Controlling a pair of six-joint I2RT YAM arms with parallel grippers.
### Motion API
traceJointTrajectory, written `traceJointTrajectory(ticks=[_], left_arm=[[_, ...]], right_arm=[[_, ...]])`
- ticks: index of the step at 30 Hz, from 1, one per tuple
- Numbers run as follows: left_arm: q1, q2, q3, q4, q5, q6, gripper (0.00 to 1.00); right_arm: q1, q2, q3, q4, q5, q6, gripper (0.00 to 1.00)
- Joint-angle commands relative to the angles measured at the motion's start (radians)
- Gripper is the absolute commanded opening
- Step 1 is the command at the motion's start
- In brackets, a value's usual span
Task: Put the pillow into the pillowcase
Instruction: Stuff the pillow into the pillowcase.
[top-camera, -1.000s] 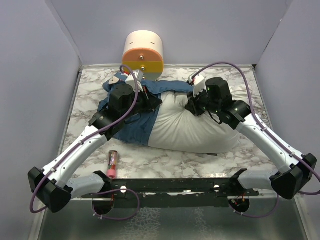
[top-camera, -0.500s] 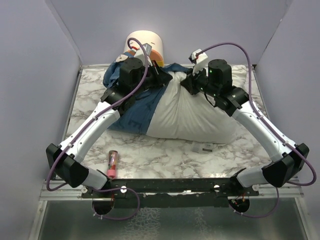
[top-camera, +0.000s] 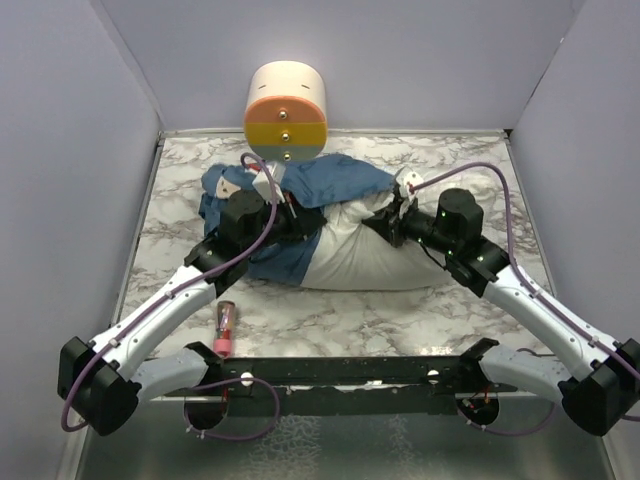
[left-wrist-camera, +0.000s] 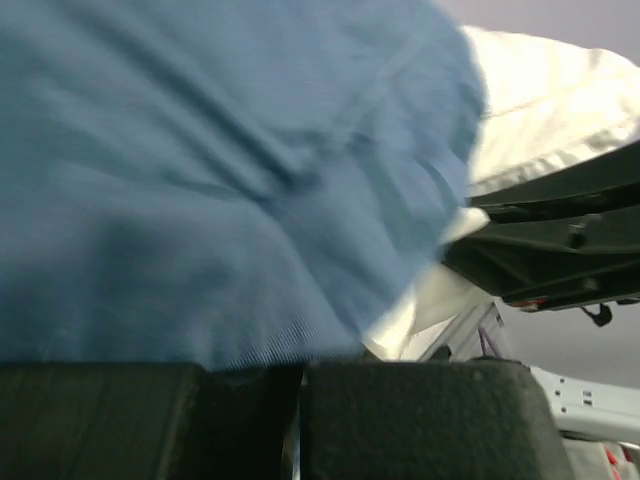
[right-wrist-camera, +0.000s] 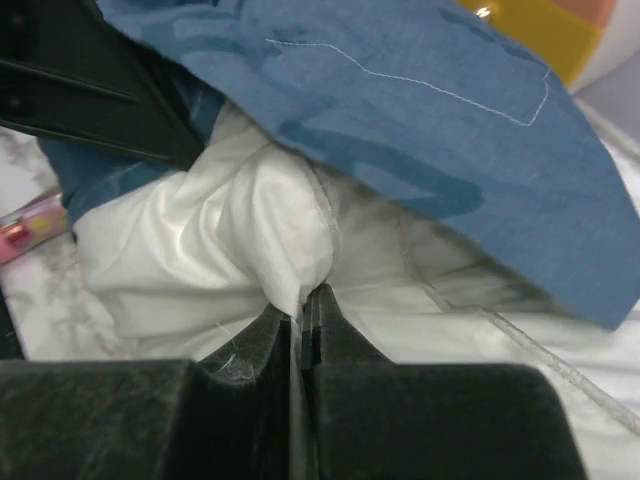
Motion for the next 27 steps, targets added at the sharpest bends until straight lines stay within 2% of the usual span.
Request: traceJointTrajectory(ticks=[1,4,9,10,13,15,18,21,27], left_arm=[[-0.028,-0.089,-0.147,0.063,0.073,-0.096,0.00],[-0.028,-0.104,-0.104,0.044,0.078,-0.078,0.00],[-0.029,0.009,0.099,-0.060,0.191,-0.002,0.00],[-0.030,0.025,0.153,-0.127,0.189,0.027,0.04],[-0.028,0.010,0.299,-0.342,0.099,0.151,0.34],[-0.029,-0.038,0.369,-0.427,0.039,0.244,0.53],[-0.028,-0.103,0.417,-0.436,0.020,0.379,0.68],[-0.028,-0.090,0.482,-0.438,0.020,0.479,0.70],[-0.029,0.134,0.725,-0.563,0.026,0.792,0.70]], right_arm=[[0.022,-0.075,-0.129,0.117,-0.225,0.144,0.01],[0.026,-0.059,-0.122,0.142,-0.234,0.196,0.01],[0.035,0.076,0.011,0.153,-0.251,0.211,0.01],[0.034,0.088,0.023,0.148,-0.238,0.210,0.01],[0.034,0.084,0.004,0.153,-0.214,0.209,0.01],[0.034,0.065,-0.032,0.157,-0.198,0.224,0.01],[0.034,0.035,-0.083,0.151,-0.187,0.234,0.01],[0.034,0.023,-0.102,0.145,-0.181,0.237,0.01],[0.034,0.038,-0.096,0.157,-0.187,0.246,0.01]])
